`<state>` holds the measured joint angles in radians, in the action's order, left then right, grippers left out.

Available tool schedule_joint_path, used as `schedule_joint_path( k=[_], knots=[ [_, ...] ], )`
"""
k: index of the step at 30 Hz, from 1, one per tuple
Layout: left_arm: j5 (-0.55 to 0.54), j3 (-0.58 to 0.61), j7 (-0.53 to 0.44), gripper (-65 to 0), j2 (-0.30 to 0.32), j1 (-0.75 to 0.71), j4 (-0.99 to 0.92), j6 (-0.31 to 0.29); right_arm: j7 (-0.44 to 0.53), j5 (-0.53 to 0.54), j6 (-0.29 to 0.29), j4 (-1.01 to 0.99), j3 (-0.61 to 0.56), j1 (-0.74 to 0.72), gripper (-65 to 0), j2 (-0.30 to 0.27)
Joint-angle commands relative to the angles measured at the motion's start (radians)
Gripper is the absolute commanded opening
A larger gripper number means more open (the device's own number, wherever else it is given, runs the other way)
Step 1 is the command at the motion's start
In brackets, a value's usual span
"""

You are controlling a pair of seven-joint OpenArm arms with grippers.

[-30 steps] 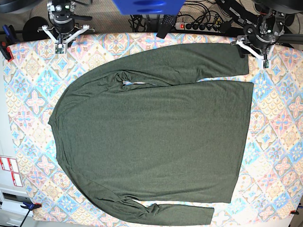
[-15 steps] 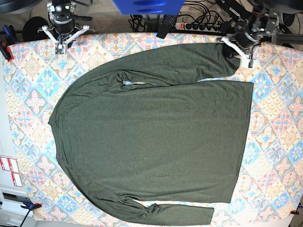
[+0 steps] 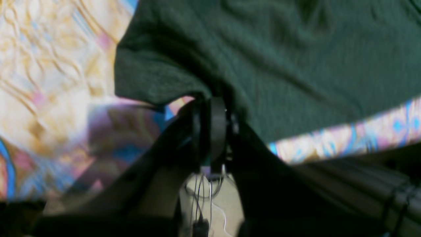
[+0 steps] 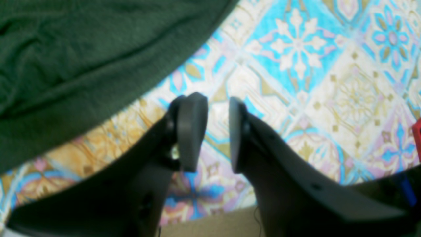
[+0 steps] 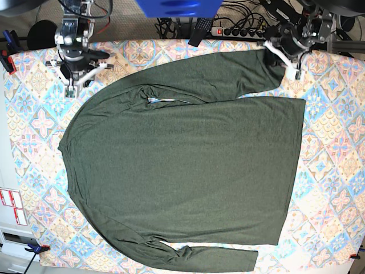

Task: Fold the T-shirt properly
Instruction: 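Grasp the shirt's shoulder corners with the left and right grippers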

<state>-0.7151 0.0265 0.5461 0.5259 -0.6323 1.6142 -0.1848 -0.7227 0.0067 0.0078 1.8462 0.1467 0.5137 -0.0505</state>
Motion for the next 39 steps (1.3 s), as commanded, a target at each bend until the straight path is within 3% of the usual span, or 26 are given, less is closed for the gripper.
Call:
schedule_joint_path(
  k=[1,3,9,13,39],
  knots=[
    [-0.005,-0.035,-0.014,-65.0,0.01,-0.027,0.051,-0.006,0.013,-0.003,-0.006,0.013,0.004,-0.026,-48.2,-0.009],
    [-0.004,-0.05,-0.014,-65.0,0.01,-0.034,0.074,-0.006,-0.01,0.032,-0.006,0.008,0.004,-0.074,-47.3,-0.009],
    [-0.002,-0.058,-0.013,-65.0,0.012,-0.039,0.093,-0.006,-0.053,0.275,-0.006,-0.055,0.046,-0.183,-46.1,-0.015],
    [-0.002,-0.058,-0.013,-65.0,0.012,-0.041,0.093,-0.006,-0.053,0.352,-0.006,-0.161,0.093,-0.231,-45.4,-0.015],
    [-0.002,-0.058,-0.01,-65.0,0.015,-0.041,0.093,-0.006,-0.041,0.361,-0.006,-0.483,0.12,-0.425,-45.4,-0.056]
  ],
)
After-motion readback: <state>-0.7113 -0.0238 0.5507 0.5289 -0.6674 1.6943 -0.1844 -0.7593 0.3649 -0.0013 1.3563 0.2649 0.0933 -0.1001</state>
